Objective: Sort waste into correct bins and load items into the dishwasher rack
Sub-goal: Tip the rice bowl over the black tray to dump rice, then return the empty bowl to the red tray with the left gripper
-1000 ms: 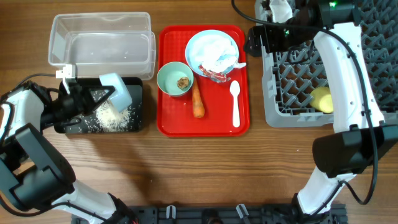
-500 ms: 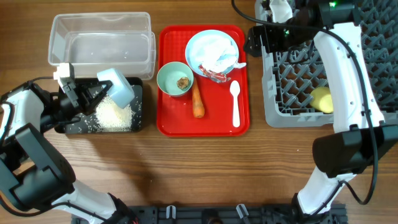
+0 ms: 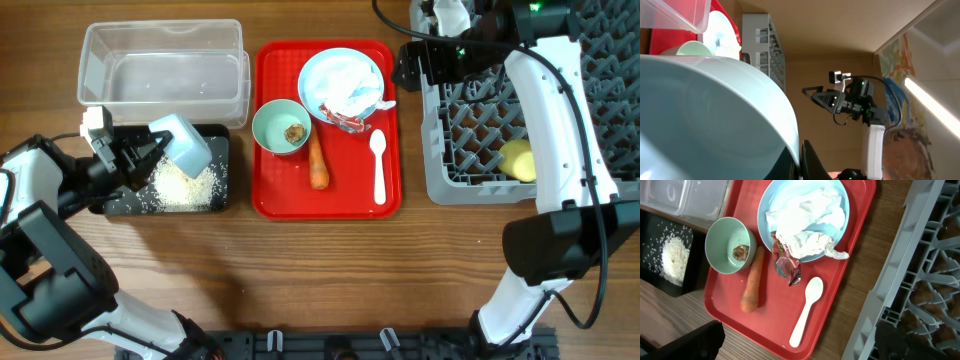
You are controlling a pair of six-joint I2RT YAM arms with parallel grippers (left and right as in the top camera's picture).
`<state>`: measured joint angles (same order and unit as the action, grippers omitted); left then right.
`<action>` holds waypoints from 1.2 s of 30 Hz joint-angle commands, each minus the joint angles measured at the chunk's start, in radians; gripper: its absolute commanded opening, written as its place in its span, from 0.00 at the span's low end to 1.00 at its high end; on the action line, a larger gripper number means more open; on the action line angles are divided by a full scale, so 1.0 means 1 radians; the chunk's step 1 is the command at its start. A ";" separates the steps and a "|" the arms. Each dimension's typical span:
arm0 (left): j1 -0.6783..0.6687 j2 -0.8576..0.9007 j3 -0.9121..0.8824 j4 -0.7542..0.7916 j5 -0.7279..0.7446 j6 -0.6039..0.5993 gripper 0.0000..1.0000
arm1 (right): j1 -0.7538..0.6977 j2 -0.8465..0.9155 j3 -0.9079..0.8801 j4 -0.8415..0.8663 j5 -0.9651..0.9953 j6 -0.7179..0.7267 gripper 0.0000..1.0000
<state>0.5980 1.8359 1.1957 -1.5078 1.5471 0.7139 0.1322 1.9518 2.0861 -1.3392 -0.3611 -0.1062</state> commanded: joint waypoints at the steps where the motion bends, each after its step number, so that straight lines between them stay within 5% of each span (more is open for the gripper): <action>1: 0.006 0.008 -0.003 -0.004 0.029 0.064 0.04 | 0.000 -0.025 0.013 0.002 0.006 0.001 1.00; 8: -0.061 -0.049 0.004 -0.055 -0.014 0.235 0.04 | 0.000 -0.025 0.013 -0.001 0.006 0.001 1.00; 14: -0.351 -0.213 0.083 -0.031 -0.076 0.280 0.04 | 0.000 -0.025 0.013 0.000 0.006 0.003 1.00; 18: -0.569 -0.233 0.095 0.225 -0.263 -0.058 0.04 | 0.000 -0.025 0.013 -0.004 0.006 0.004 1.00; 21: -0.710 -0.233 0.095 0.465 -0.615 -0.498 0.04 | 0.000 -0.025 0.013 -0.008 0.006 0.004 1.00; 24: -0.857 -0.233 0.095 0.539 -1.030 -0.763 0.04 | 0.000 -0.025 0.013 -0.016 0.006 0.004 1.00; 31: -1.076 -0.232 0.086 0.474 -1.426 -0.970 0.04 | 0.000 -0.025 0.013 -0.018 0.006 0.004 1.00; 36: -1.151 -0.196 0.076 0.497 -1.487 -0.991 0.04 | 0.000 -0.025 0.013 -0.019 0.006 0.004 1.00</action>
<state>-0.5247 1.6073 1.2819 -1.0294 0.1715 -0.2188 0.1322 1.9518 2.0861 -1.3563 -0.3580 -0.1062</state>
